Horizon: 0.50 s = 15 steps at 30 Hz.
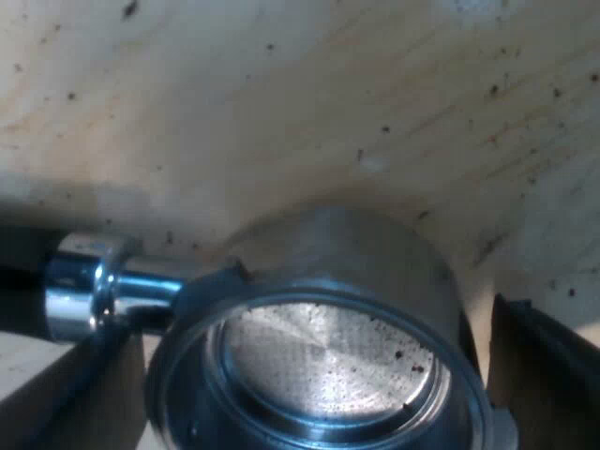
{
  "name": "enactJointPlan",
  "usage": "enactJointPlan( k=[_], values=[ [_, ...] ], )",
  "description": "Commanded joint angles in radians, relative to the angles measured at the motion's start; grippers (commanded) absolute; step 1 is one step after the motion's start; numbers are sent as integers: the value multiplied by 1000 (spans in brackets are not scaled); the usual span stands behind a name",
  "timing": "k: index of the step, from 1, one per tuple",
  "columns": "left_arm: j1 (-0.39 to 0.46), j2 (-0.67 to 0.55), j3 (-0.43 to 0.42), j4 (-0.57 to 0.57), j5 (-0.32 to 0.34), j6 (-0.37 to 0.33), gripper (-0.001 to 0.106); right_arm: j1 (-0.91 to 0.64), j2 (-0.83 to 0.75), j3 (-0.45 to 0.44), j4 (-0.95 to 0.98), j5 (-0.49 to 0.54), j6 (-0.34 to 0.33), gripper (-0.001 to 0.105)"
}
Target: Put the handle in the coffee machine
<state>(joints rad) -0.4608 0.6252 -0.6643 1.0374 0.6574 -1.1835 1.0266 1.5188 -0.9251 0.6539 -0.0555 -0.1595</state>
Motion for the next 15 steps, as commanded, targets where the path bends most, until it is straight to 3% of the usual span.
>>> enactJointPlan(
  k=[1, 8, 13, 15],
  values=[
    [-2, 0, -1, -11, 8, -1, 92, -6, 6, -7, 10, 4, -2, 76],
    [-2, 0, -1, -11, 8, -1, 92, -6, 10, -7, 10, 26, -2, 71],
    [-2, 0, -1, -9, 8, -1, 92, -6, 10, -7, 10, 43, -2, 37],
    [-2, 0, -1, -9, 8, -1, 92, -6, 10, -7, 10, 41, -2, 10]
  ],
)
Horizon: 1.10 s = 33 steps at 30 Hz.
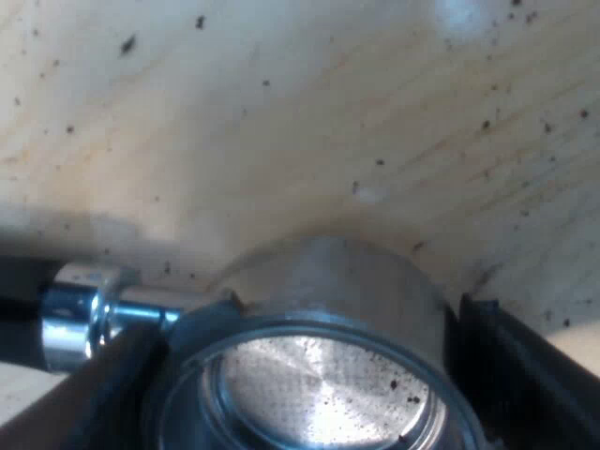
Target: Put the handle in the coffee machine
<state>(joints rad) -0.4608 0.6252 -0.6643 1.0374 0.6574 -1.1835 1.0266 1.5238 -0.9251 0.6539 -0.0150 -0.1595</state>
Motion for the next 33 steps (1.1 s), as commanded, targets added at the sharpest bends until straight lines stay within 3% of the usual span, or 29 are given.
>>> enactJointPlan(
  k=[1, 5, 20, 25, 27, 33],
  values=[
    [-2, 0, -1, -9, 8, -1, 92, -6, 5, -7, 10, -4, -2, 3],
    [-2, 0, -1, -9, 8, -1, 92, -6, -9, -11, 12, -43, -134, 0],
    [-2, 0, -16, -7, 8, 16, 92, -27, -270, -29, 276, -108, -437, 0],
    [-5, 0, -52, -11, 10, 29, 92, -52, -310, -95, 389, -130, -603, 0],
    [-25, 0, -68, -2, 10, 65, 92, -66, -311, -143, 426, -151, -703, 0],
    [-111, 13, -77, 11, 6, 98, 91, -97, -311, -242, 474, -230, -872, 0]
  ],
)
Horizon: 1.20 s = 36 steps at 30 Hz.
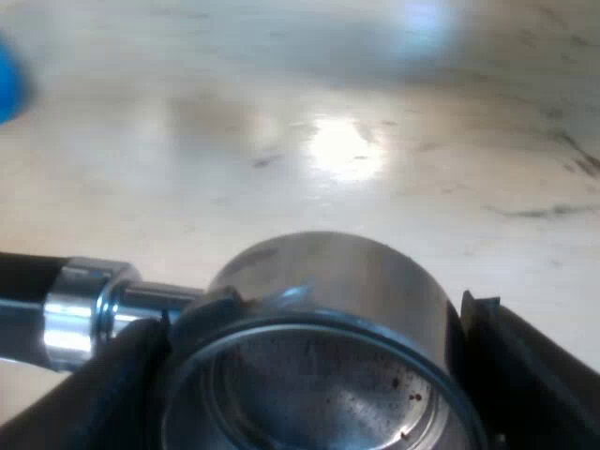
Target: Put the handle in the coffee machine
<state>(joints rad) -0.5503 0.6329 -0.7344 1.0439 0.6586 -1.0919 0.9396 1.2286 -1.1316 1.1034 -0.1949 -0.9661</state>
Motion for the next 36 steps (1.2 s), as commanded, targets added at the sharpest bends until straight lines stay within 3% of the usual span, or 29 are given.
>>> enactJointPlan(
  k=[1, 5, 12, 21, 27, 36],
  values=[
    [-30, 7, -7, 6, 5, 6, 91, -13, -16, -44, 39, -53, -79, 0],
    [-46, 11, -7, 11, -31, 20, 91, -19, -16, -90, 118, -56, -180, 0],
    [-46, 11, 16, 36, -44, 59, 91, -19, -16, -111, 138, -106, -202, 0],
    [-46, 20, 90, -26, -47, 58, 91, -19, -16, -111, 135, -124, -195, 0],
    [-52, 112, 90, -60, -54, 58, 91, -19, -16, -111, 135, -124, -179, 0],
    [-121, 142, 90, -108, -107, 52, 91, -19, -16, -111, 135, -124, -159, 0]
  ],
)
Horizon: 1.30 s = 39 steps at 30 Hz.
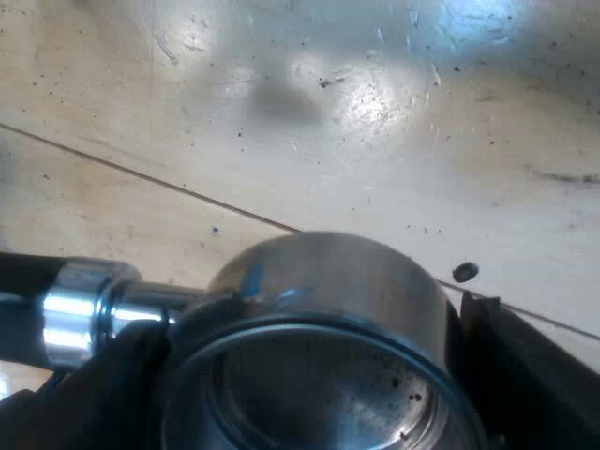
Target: Put the handle in the coffee machine
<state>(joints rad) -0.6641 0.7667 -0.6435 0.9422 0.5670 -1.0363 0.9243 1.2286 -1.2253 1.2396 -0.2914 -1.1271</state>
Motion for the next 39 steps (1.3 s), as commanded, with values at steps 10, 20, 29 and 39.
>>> enactJointPlan(
  k=[10, 20, 29, 39],
  values=[
    [-7, 27, -1, -46, -16, -12, 88, -3, -16, -17, -1, -27, 11, 0],
    [-7, 27, -1, -42, -16, -12, 75, -3, -16, -17, -1, -27, 31, 0],
    [-7, 27, -1, -42, -16, -12, 33, -3, -16, -17, -1, -19, 55, 0],
    [-7, 27, -1, -27, -16, -4, 0, -3, -16, -17, -1, 26, 103, 0]
  ],
)
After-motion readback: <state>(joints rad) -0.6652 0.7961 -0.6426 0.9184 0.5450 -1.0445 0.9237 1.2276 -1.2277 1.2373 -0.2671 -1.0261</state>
